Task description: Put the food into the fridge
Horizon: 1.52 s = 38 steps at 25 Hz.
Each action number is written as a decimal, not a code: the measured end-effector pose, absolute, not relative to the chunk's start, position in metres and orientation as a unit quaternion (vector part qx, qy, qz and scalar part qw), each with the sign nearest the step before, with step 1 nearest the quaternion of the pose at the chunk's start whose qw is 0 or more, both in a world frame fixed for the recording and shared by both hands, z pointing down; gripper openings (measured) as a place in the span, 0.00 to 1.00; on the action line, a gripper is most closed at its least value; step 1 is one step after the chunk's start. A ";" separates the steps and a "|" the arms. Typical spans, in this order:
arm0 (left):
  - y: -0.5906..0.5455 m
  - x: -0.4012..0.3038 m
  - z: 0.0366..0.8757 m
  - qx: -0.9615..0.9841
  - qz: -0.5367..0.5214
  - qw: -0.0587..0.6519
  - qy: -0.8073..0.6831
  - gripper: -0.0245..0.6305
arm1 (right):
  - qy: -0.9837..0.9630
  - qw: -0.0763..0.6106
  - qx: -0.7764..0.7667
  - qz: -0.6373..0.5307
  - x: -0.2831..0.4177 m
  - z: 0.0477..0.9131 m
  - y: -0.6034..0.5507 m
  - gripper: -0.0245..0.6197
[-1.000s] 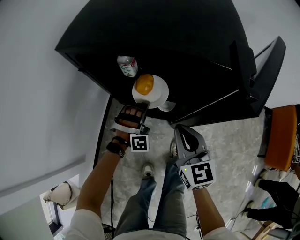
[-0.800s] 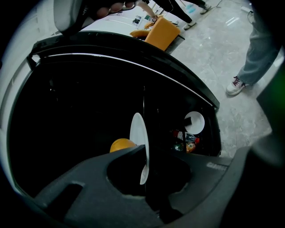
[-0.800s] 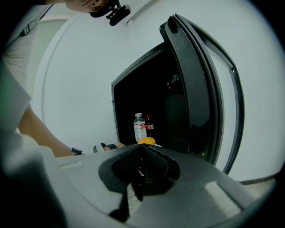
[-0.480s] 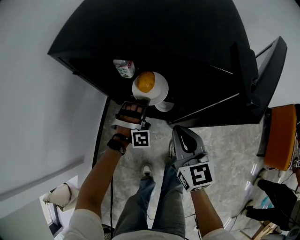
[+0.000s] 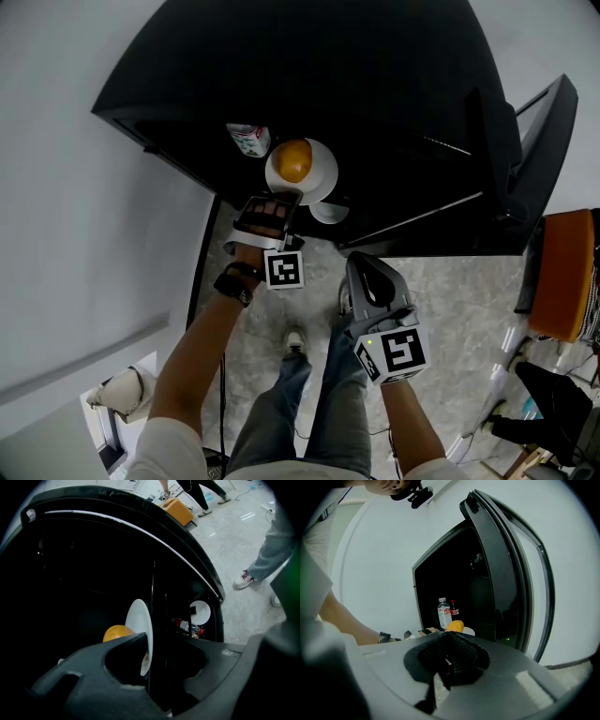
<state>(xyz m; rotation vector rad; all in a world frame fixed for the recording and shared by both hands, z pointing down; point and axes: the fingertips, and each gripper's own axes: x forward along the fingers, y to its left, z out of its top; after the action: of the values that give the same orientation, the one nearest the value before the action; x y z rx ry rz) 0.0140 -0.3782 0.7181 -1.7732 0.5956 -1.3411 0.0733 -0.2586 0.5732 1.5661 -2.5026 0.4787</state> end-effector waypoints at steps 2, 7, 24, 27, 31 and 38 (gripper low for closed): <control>-0.379 0.016 0.720 -0.709 -0.536 0.395 0.231 0.24 | -0.833 0.076 0.523 0.162 0.074 0.574 -0.259 0.05; -0.382 0.014 0.730 -0.700 -0.565 0.384 0.209 0.34 | -0.832 0.076 0.525 0.164 0.076 0.573 -0.259 0.05; -0.396 0.024 0.745 -0.726 -0.592 0.307 0.167 0.60 | -0.836 0.092 0.519 0.151 0.077 0.575 -0.254 0.05; -0.399 0.027 0.746 -0.728 -0.592 0.304 0.165 0.61 | -0.834 0.092 0.521 0.158 0.079 0.576 -0.255 0.05; -0.400 0.027 0.747 -0.728 -0.591 0.306 0.166 0.62 | -0.834 0.097 0.520 0.160 0.081 0.578 -0.257 0.05; -0.389 0.025 0.735 -0.743 -0.572 0.302 0.174 0.63 | -0.833 0.103 0.521 0.158 0.079 0.576 -0.256 0.05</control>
<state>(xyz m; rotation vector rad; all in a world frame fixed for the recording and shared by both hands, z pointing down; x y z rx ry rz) 0.0248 -0.3891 0.7348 -1.9695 0.4610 -1.5160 0.0788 -0.2556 0.5760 1.5362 -2.4572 0.4654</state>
